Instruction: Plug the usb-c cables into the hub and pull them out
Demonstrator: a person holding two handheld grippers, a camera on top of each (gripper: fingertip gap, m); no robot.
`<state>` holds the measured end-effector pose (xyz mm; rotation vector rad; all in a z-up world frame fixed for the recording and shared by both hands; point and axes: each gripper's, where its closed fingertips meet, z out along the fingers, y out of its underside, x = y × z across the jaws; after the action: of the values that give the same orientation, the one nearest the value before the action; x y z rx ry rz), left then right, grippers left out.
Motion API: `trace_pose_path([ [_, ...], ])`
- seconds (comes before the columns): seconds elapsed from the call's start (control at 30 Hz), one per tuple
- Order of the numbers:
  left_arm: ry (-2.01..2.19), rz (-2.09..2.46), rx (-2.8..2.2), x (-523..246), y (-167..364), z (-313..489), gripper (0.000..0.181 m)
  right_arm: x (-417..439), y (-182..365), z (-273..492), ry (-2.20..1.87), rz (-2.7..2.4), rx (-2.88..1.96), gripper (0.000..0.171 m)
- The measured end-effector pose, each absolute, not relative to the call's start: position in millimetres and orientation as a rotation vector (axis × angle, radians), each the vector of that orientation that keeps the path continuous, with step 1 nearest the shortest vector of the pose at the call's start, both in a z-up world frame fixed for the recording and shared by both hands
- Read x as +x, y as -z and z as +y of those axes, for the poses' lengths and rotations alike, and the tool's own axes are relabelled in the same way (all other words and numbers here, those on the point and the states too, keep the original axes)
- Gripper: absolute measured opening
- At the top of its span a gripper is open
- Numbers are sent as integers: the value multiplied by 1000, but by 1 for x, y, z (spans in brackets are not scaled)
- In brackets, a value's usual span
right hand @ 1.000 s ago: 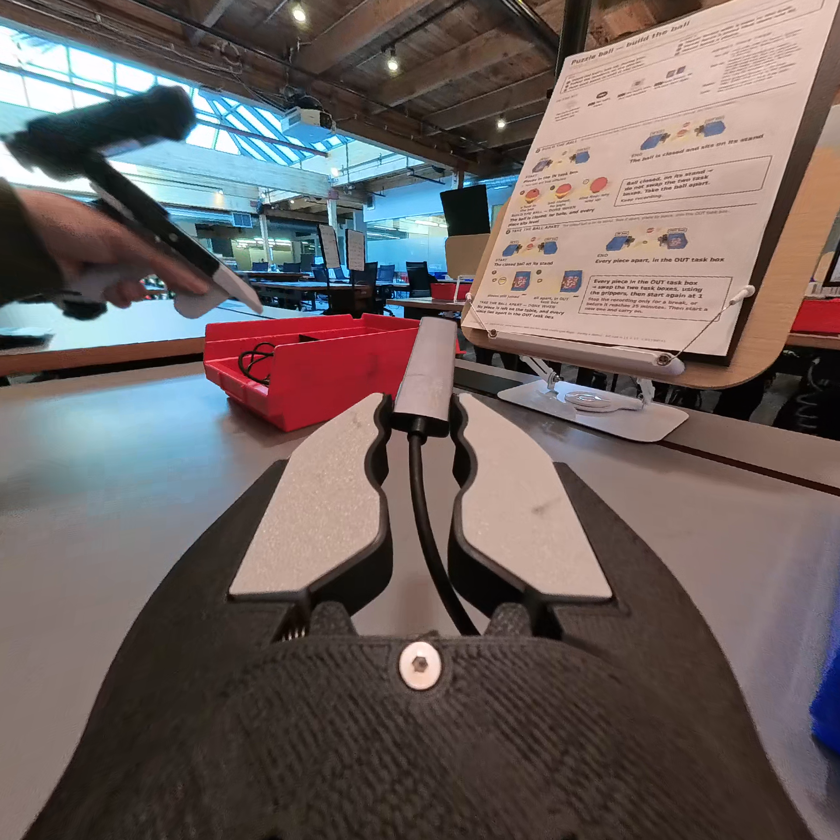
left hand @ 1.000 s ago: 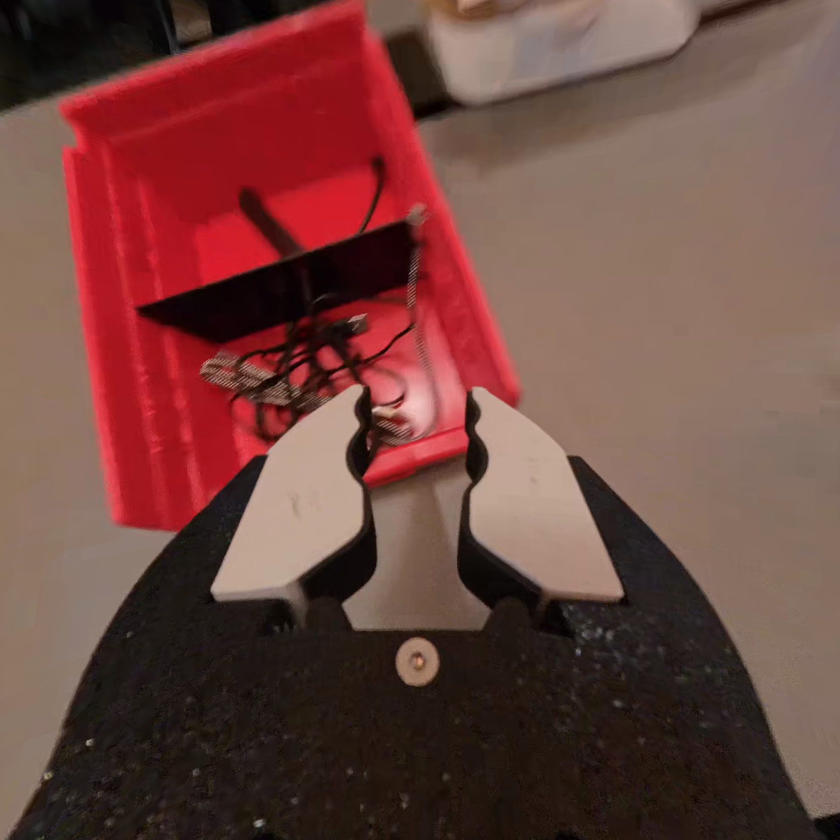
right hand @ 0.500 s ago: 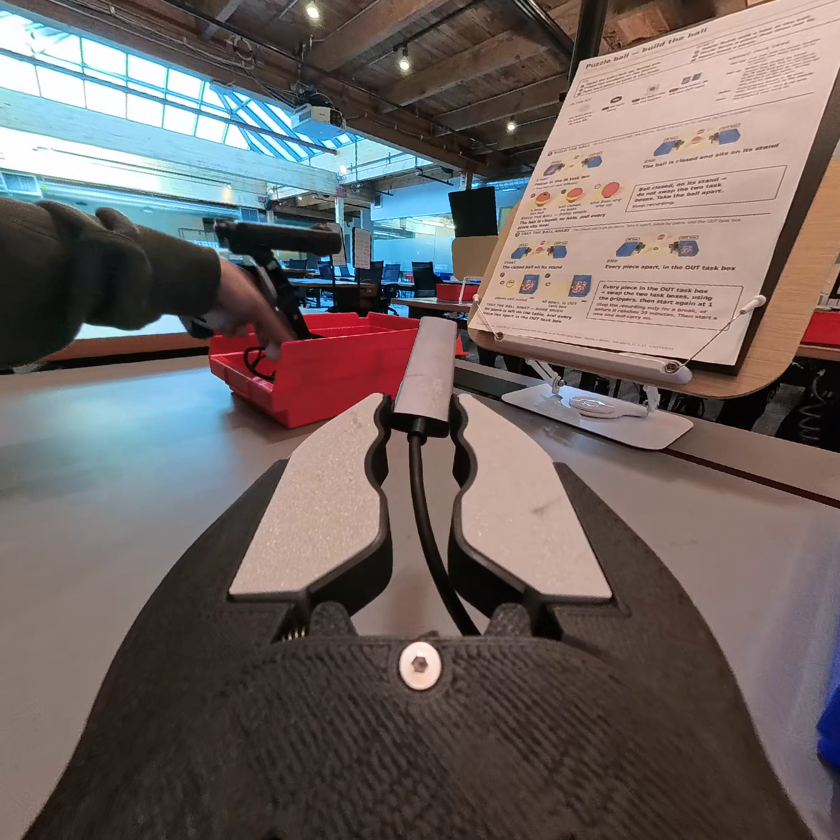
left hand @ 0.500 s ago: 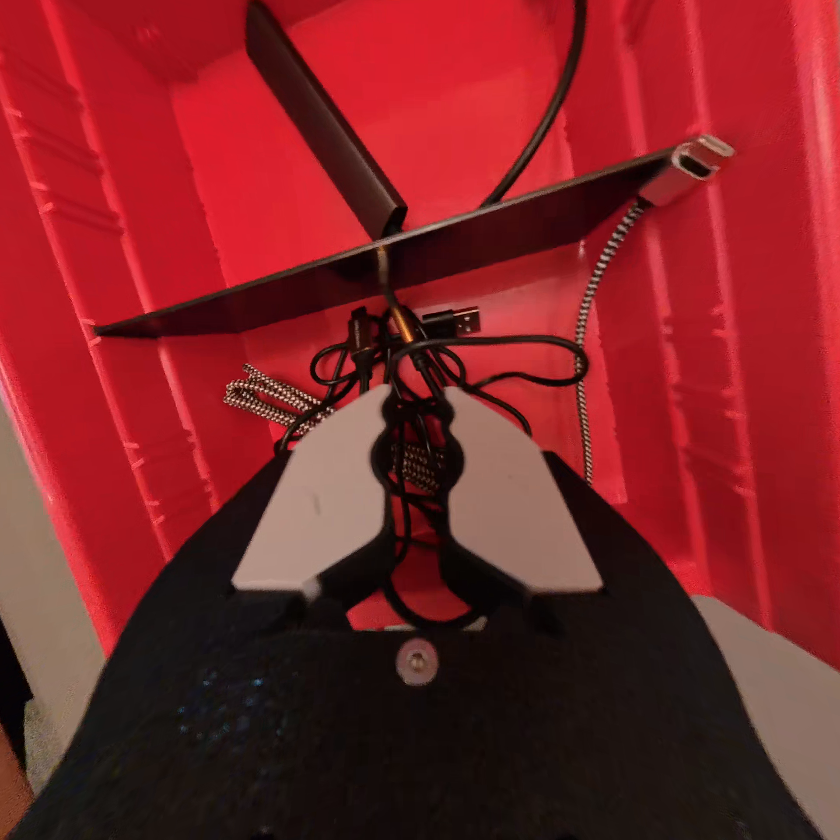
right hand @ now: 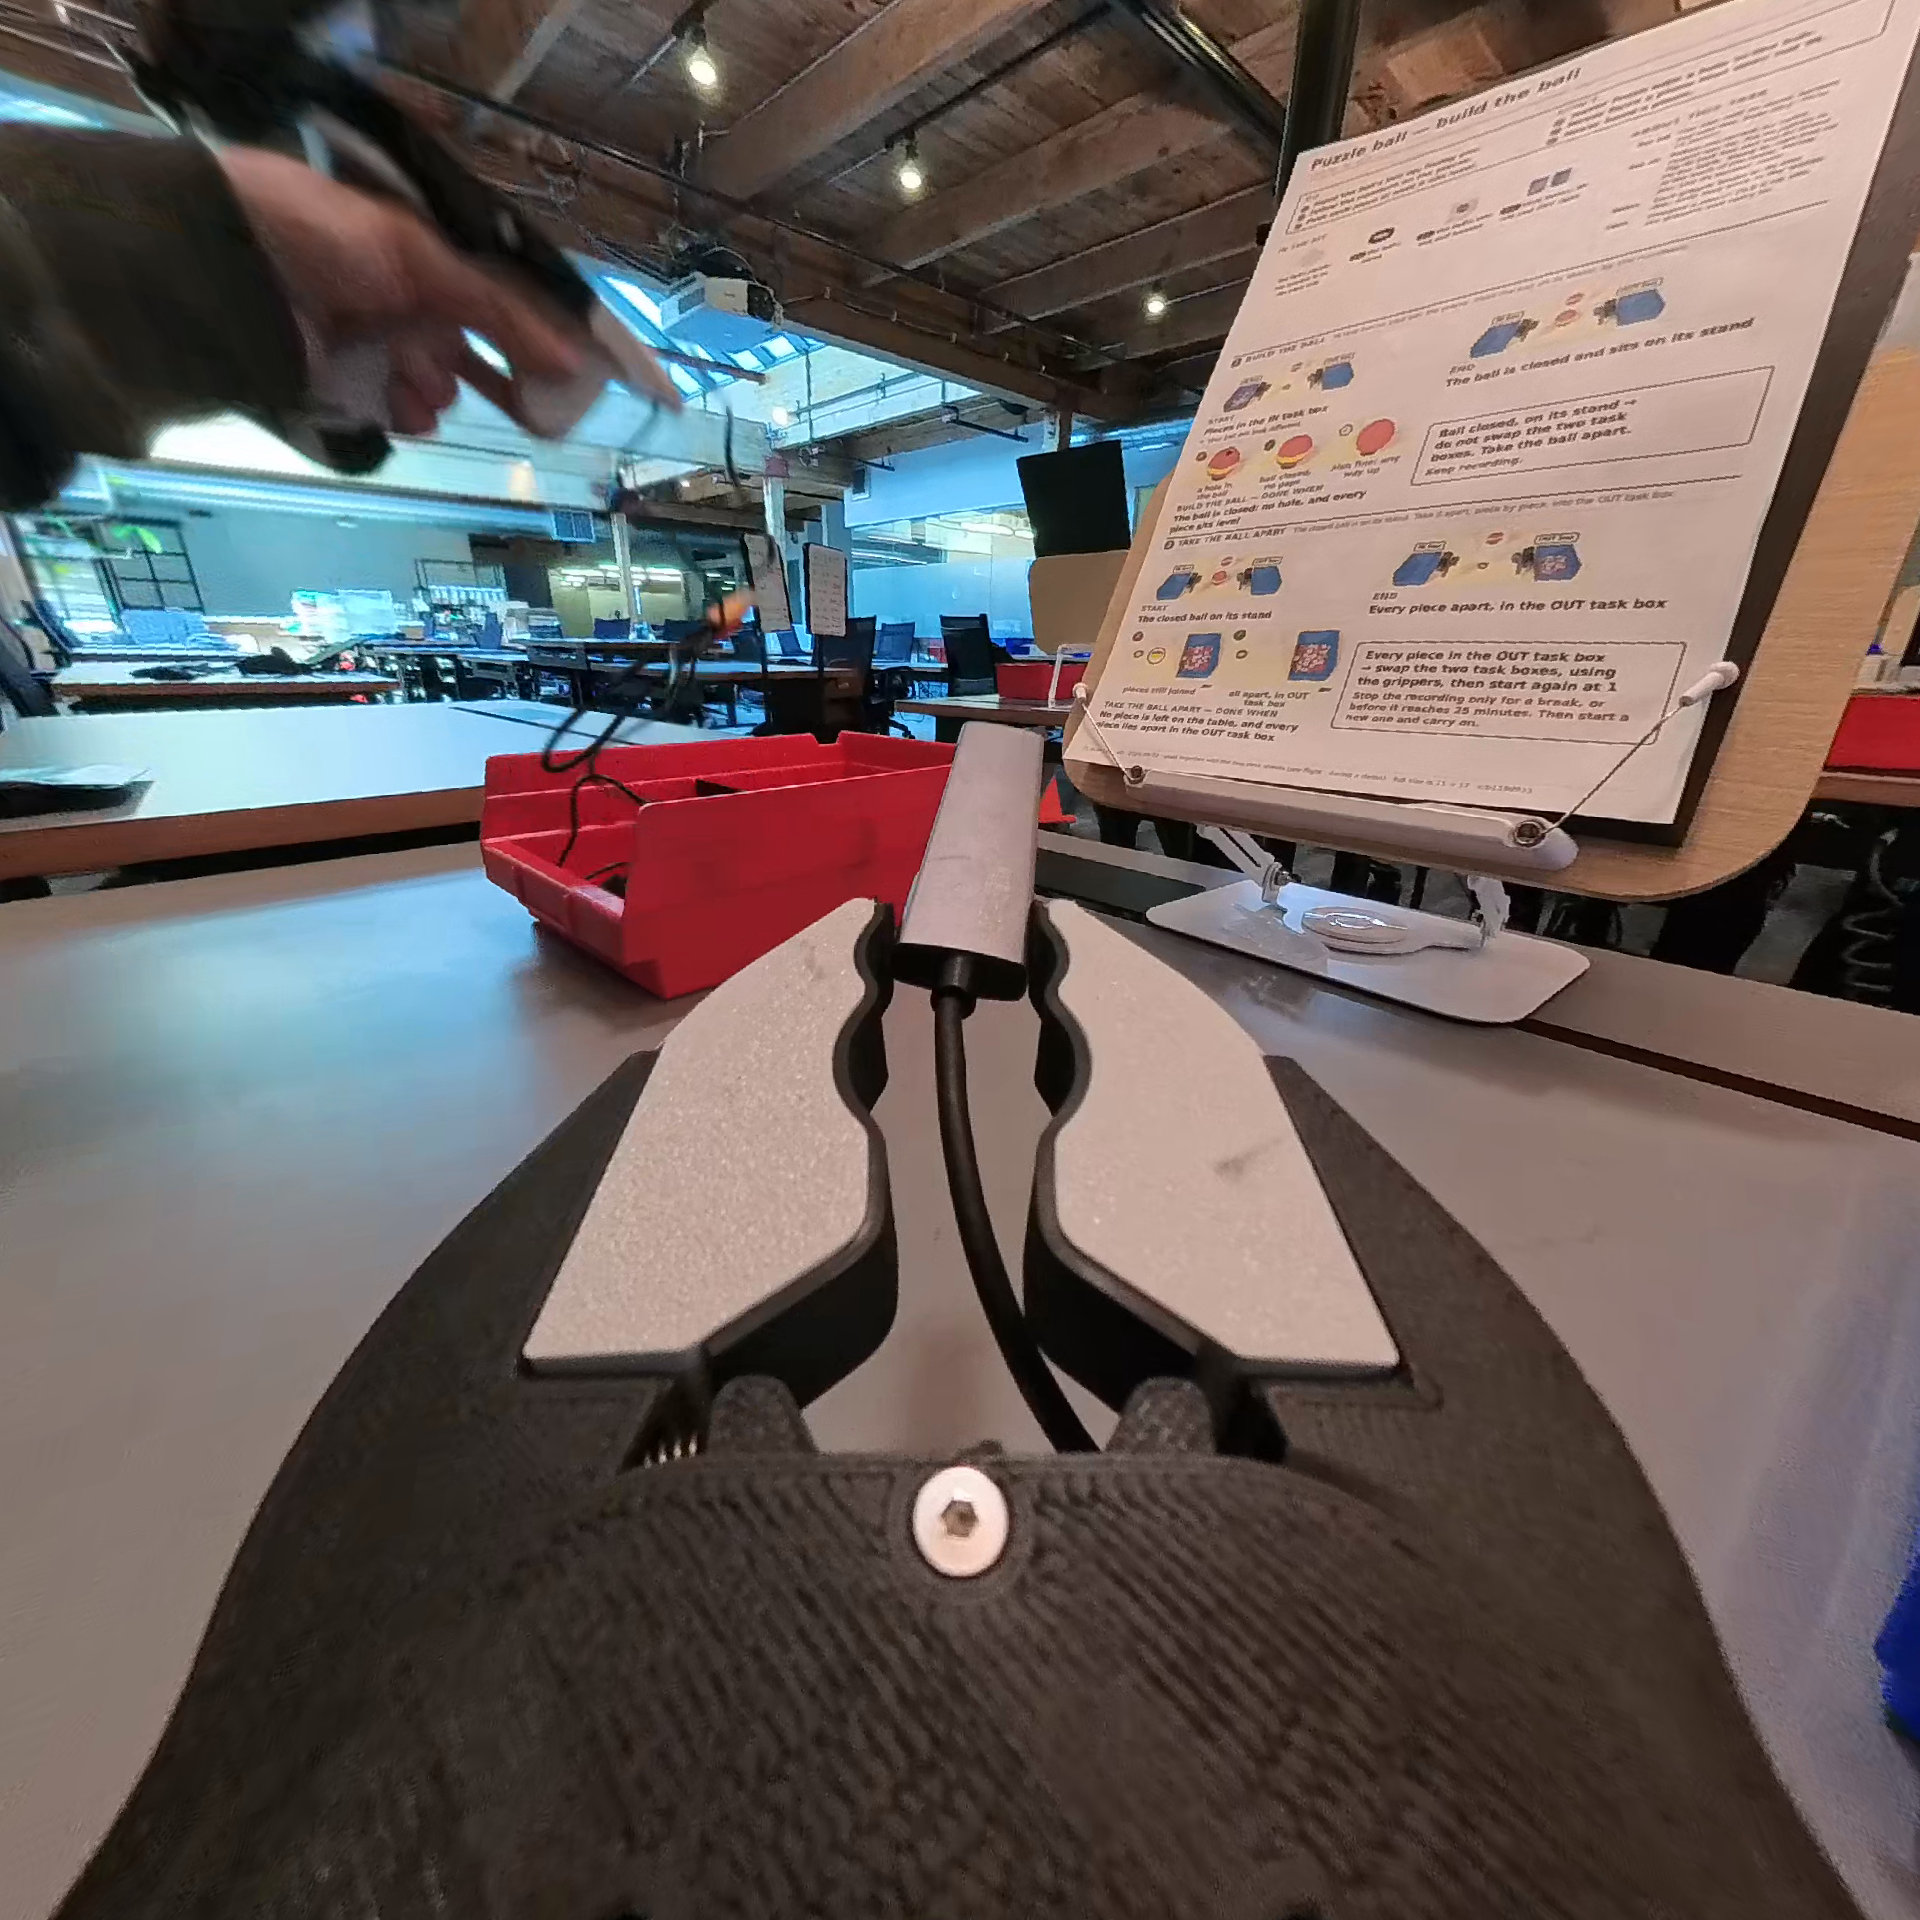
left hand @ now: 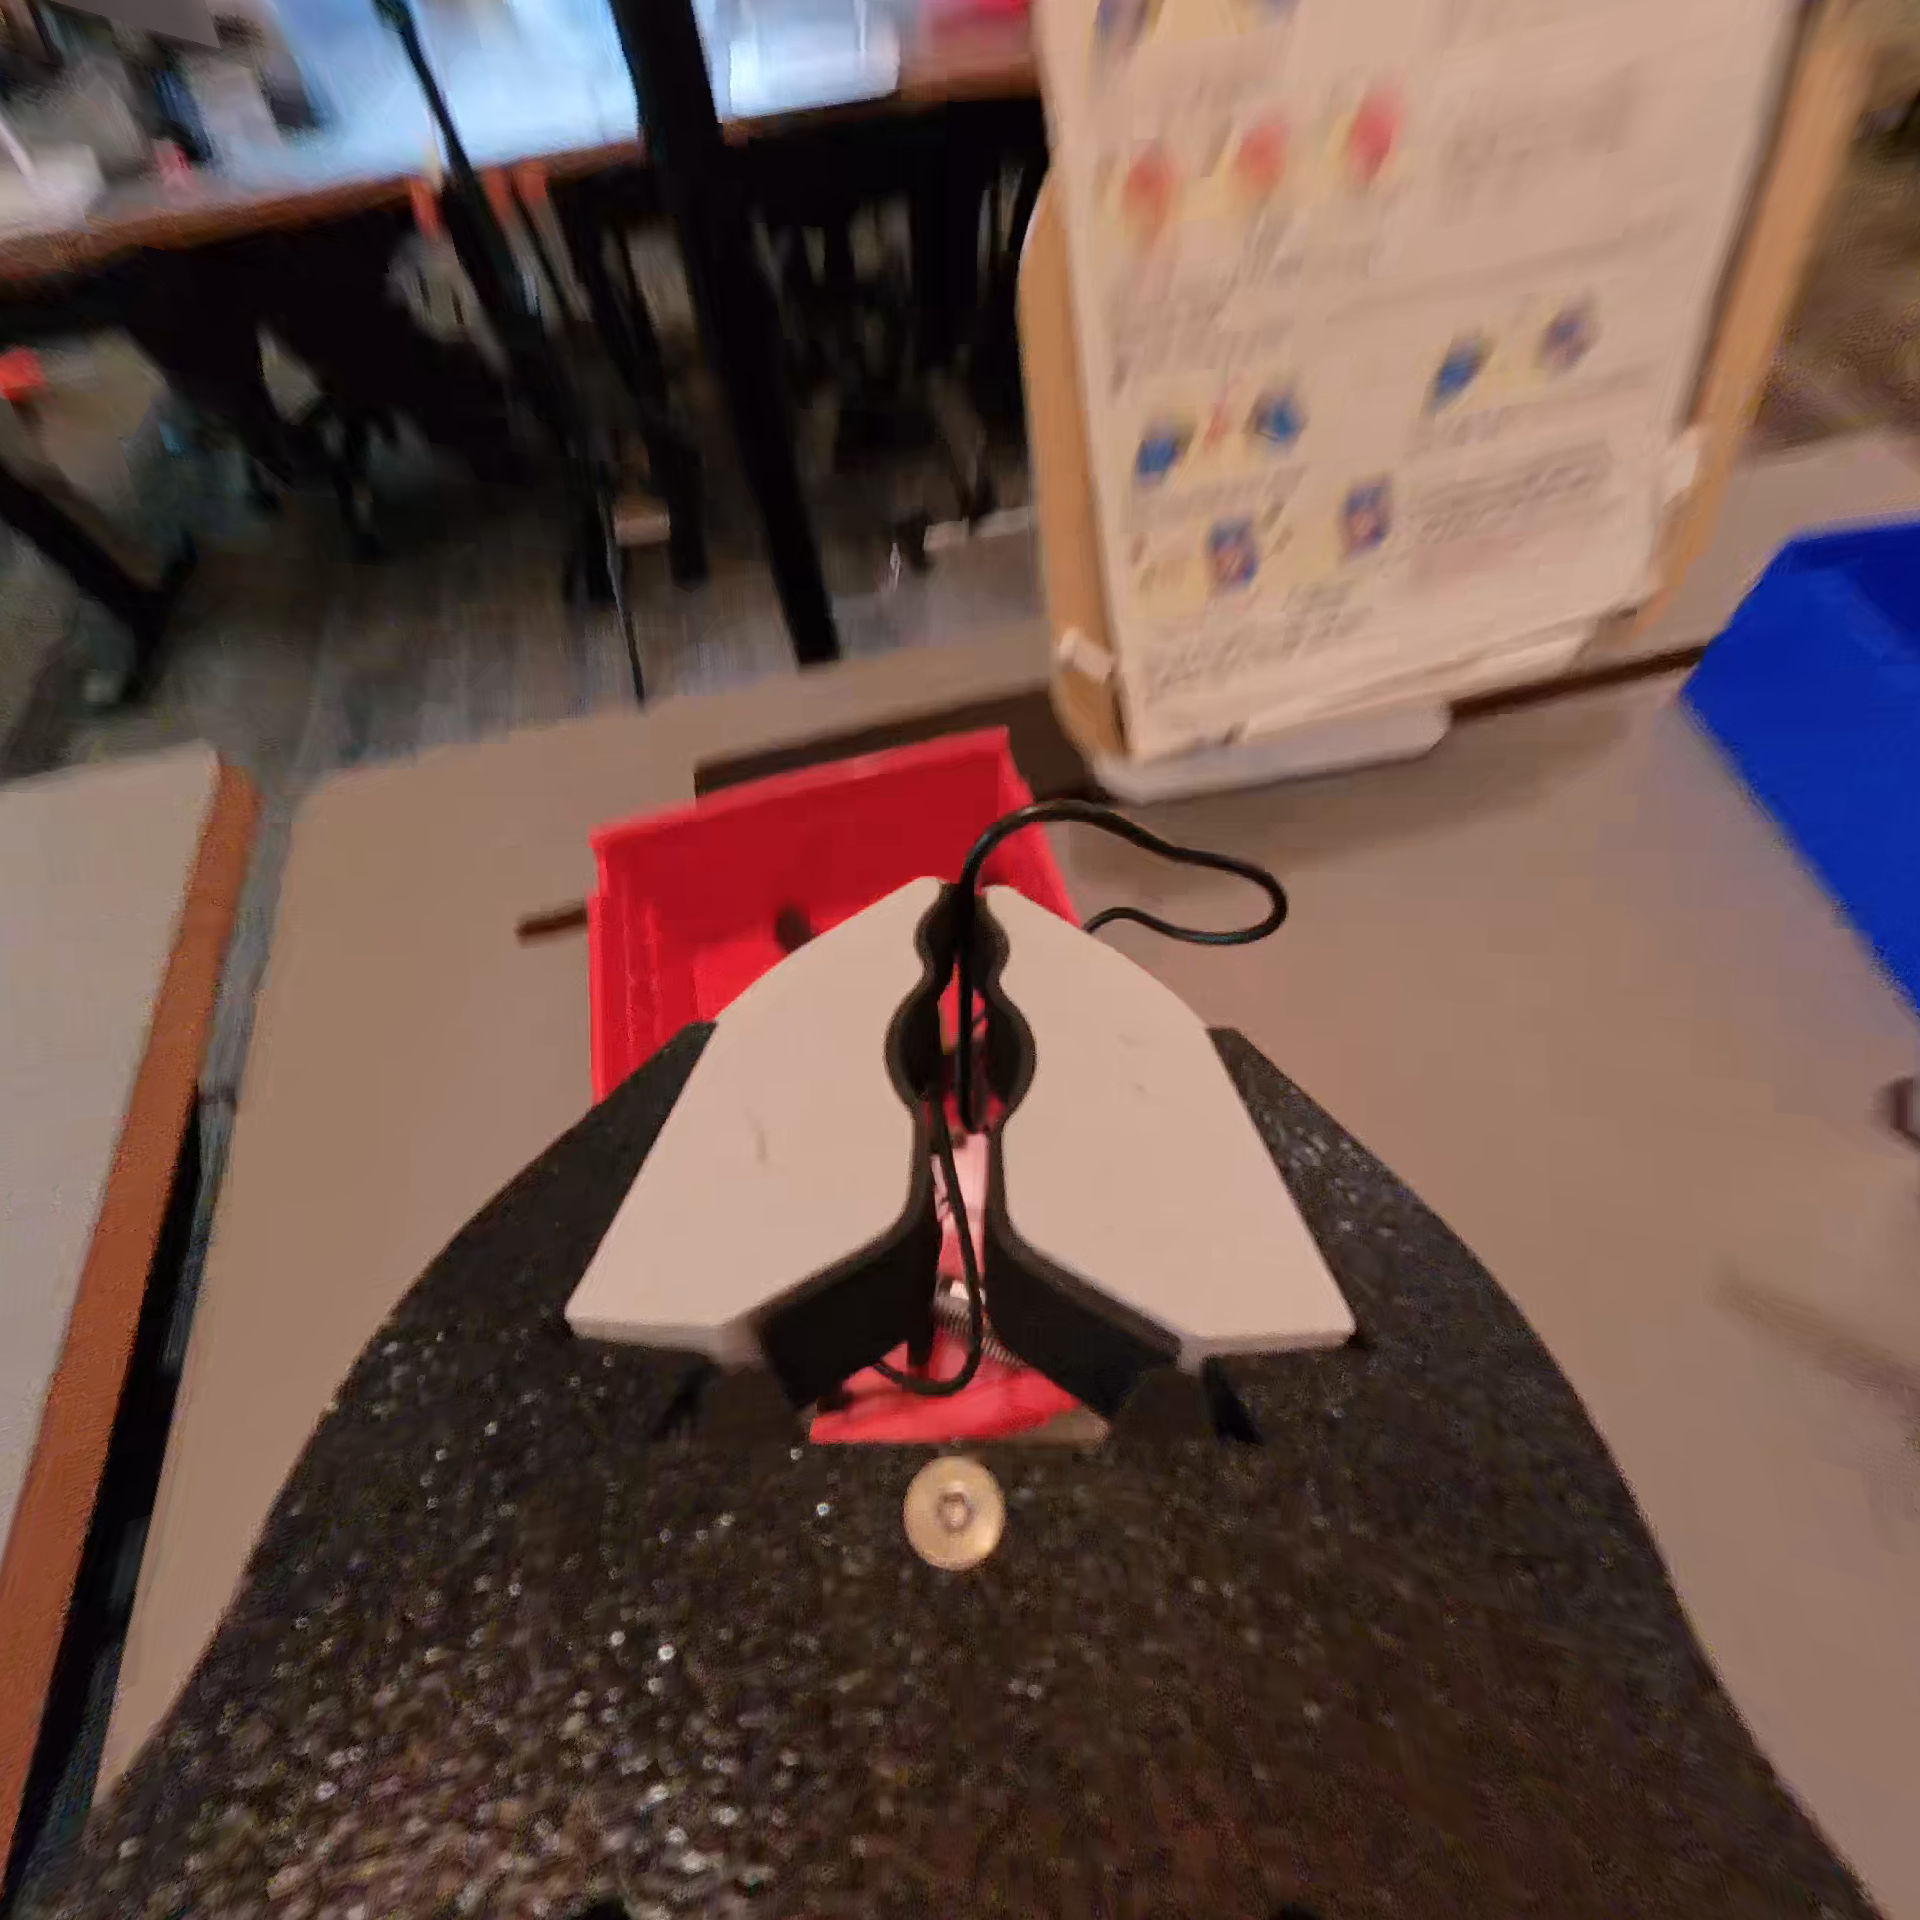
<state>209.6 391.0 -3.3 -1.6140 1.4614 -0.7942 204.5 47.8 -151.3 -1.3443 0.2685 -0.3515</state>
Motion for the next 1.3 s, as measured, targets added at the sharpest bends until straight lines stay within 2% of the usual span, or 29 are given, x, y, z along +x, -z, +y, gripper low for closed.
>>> trace_pose_path([
  [0.03, 848, 1434, -1554, 206, -24, 381, 2, 205, 151, 47, 351, 273, -1342, 25],
  [0.17, 1085, 1402, -1358, 189, -109, 331, 2, 207, 150, 45, 353, 286, -1328, 25],
  [0.23, 1191, 1452, -1274, 179, -126, 298, 2, 209, 149, 42, 345, 307, -1306, 25],
  [0.3, 1241, 1552, -1181, 168, -119, 262, 2, 214, 147, 36, 341, 339, -1276, 25],
  [0.47, 1353, 1730, -1027, 139, -39, 186, 2, 223, 145, 23, 357, 378, -1247, 25],
  [0.7, 1457, 1963, -1140, 104, 115, 107, 2, 221, 146, 25, 365, 357, -1264, 25],
  [0.9, 1226, 2038, -1229, 105, 201, 86, 2, 218, 146, 27, 375, 338, -1271, 25],
  [0.97, 1077, 2105, -1232, 105, 215, 95, 13, 215, 146, 29, 387, 321, -1279, 25],
  [1.07, 1027, 2138, -1251, 103, 206, 110, 31, 215, 147, 29, 389, 320, -1285, 25],
  [1.2, 1231, 2109, -1322, 96, 159, 127, 62, 217, 147, 29, 381, 331, -1282, 25],
  [1.3, 1232, 1825, -1352, 116, 119, 183, 54, 217, 147, 30, 384, 324, -1288, 25],
])
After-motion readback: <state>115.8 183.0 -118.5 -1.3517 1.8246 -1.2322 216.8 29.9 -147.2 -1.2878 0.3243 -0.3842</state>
